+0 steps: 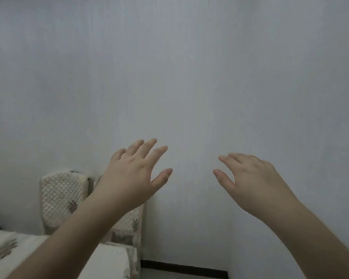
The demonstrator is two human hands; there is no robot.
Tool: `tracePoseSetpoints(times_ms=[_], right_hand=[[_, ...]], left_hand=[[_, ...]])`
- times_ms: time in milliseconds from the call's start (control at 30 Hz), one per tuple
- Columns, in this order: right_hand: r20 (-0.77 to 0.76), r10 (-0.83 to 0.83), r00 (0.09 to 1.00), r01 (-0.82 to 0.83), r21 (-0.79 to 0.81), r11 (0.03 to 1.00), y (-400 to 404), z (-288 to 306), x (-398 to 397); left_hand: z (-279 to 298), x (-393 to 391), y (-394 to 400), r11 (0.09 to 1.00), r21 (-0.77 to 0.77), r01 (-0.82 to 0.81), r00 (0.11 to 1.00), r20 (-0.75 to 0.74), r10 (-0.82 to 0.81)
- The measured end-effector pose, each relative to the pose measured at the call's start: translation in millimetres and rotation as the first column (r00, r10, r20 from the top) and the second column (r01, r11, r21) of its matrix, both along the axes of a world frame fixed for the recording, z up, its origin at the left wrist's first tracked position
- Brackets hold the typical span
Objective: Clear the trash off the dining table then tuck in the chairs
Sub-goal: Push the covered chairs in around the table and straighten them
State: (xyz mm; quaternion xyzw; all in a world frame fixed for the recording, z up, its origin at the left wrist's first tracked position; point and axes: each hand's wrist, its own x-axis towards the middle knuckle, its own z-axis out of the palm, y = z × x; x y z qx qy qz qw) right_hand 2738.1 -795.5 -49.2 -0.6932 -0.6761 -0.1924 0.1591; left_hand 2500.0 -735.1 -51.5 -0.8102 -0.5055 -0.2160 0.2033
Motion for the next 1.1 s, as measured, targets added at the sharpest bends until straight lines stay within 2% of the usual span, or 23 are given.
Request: tracePoseSetpoints(times_ms=[267,567,867,1100], right_hand=[[0.076,-0.029,0.997,0.026,0.028,0.999,125.9,-22.9,-10.5],[0.066,-0.004,0.998,0.005,-0.009,1.0,260.7,-64.2,30.7],[0.019,0.097,0.995,-0.097,-0.034,0.995,395.0,-85.2,74.1],[0.011,0.266,0.964,-0.265,-0.062,0.962,483.1,-95.4,36.9]], left_hand=[[-19.9,-15.7,116.3,0.998,-0.047,-0.047,0.999,0.0,0.047],[-57.1,26.9,238.0,0.992,-0.119,-0.041,0.999,-0.019,0.04],[-71.4,97.7,357.7,0.983,-0.141,-0.121,0.992,-0.049,0.115],[-86.0,40.5,414.2,0.946,-0.156,-0.284,0.958,-0.071,0.276]])
